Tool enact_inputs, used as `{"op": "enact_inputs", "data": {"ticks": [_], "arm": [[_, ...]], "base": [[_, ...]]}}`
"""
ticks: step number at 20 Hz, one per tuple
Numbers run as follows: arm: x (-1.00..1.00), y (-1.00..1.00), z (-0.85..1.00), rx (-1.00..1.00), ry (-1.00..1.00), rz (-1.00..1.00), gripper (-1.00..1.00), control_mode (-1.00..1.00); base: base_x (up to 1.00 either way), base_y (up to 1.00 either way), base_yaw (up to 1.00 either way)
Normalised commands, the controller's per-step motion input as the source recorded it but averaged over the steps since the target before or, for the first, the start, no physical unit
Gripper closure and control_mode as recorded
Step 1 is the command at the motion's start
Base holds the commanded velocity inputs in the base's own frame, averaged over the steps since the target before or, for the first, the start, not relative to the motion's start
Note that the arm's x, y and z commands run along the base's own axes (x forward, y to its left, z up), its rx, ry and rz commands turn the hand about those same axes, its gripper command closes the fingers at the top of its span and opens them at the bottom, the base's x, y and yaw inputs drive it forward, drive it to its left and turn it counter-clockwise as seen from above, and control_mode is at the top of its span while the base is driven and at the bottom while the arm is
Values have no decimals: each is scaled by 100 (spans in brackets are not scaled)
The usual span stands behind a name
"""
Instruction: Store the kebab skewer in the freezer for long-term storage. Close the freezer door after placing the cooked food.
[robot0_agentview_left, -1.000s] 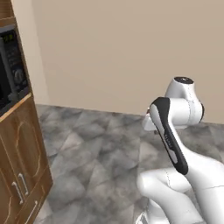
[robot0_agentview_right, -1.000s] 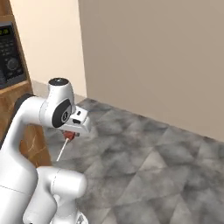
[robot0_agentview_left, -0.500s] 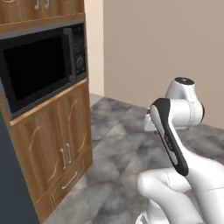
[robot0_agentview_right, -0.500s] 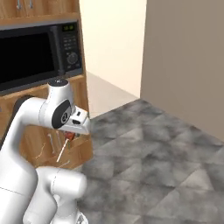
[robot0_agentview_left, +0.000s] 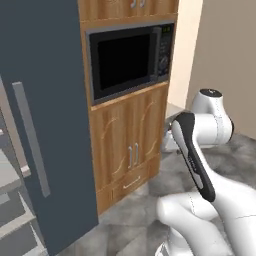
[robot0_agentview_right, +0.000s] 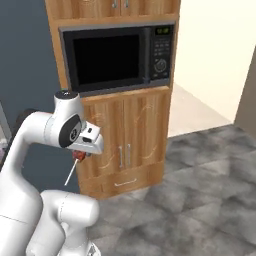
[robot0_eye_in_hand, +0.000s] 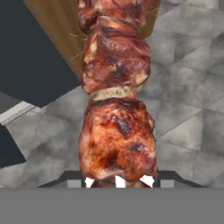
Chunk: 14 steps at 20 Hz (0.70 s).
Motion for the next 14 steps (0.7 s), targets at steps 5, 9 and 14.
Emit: {"op": "enact_inputs", "data": {"ticks": [5, 9, 14], "arm": [[0, 0, 0, 0, 0, 0, 100, 100], [0, 0, 0, 0, 0, 0, 100, 100], [0, 0, 0, 0, 0, 0, 100, 100]], "base": [[-18, 28, 71], [4, 28, 78], [15, 40, 64]]}}
